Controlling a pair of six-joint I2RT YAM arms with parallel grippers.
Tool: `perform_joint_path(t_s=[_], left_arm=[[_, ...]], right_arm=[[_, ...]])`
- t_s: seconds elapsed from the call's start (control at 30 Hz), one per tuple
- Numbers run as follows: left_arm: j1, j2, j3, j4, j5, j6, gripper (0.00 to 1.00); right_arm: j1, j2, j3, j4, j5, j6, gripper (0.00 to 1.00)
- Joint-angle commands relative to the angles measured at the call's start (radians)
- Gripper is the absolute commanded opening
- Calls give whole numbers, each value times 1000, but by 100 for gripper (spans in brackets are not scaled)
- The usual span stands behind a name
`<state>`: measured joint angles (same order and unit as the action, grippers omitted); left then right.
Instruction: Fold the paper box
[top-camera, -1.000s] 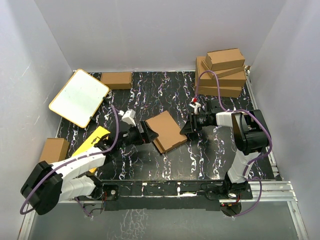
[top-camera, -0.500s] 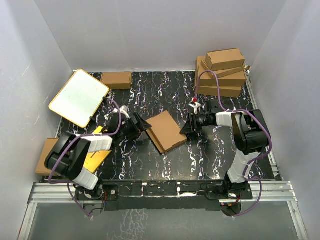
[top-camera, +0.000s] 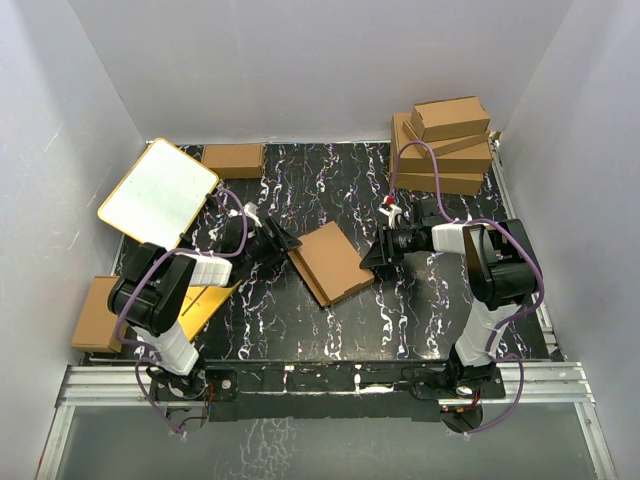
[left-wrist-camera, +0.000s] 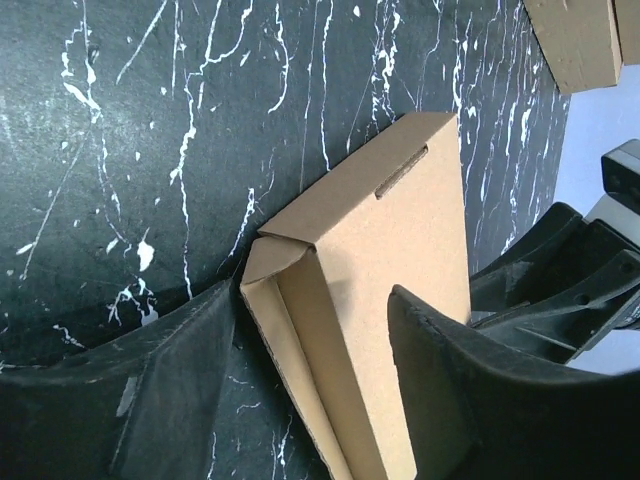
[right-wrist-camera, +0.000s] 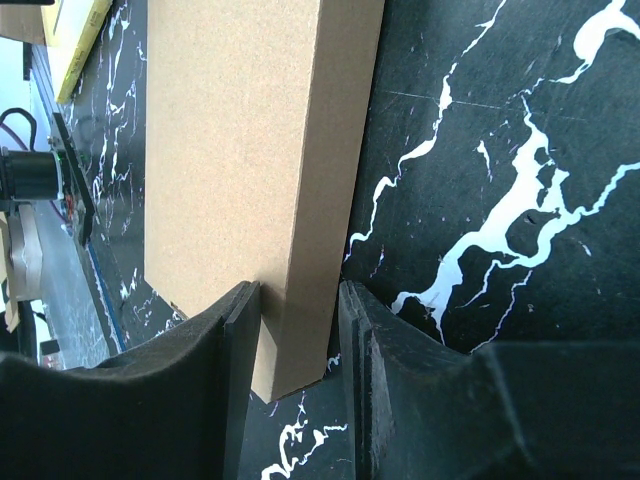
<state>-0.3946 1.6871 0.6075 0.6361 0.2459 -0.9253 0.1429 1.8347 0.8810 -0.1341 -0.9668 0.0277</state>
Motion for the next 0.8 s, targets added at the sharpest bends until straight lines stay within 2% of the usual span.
perform_joint_path(t_s=[0.0, 0.23, 0.4, 0.67, 0.77], left_arm=[[4, 31, 33, -97, -21, 24, 59], [3, 62, 45, -122, -15, 37, 49], [3, 86, 68, -141, 7, 41, 37], [0, 91, 96, -194, 3, 55, 11], [-2, 92, 105, -208, 3, 58, 7]], right_arm=[[13, 29, 9, -22, 77, -46, 40], [16, 29, 10, -22, 77, -45, 39], [17, 29, 10, -22, 78, -46, 39], [20, 29, 11, -23, 78, -46, 39], [19, 29, 12, -24, 77, -46, 39]])
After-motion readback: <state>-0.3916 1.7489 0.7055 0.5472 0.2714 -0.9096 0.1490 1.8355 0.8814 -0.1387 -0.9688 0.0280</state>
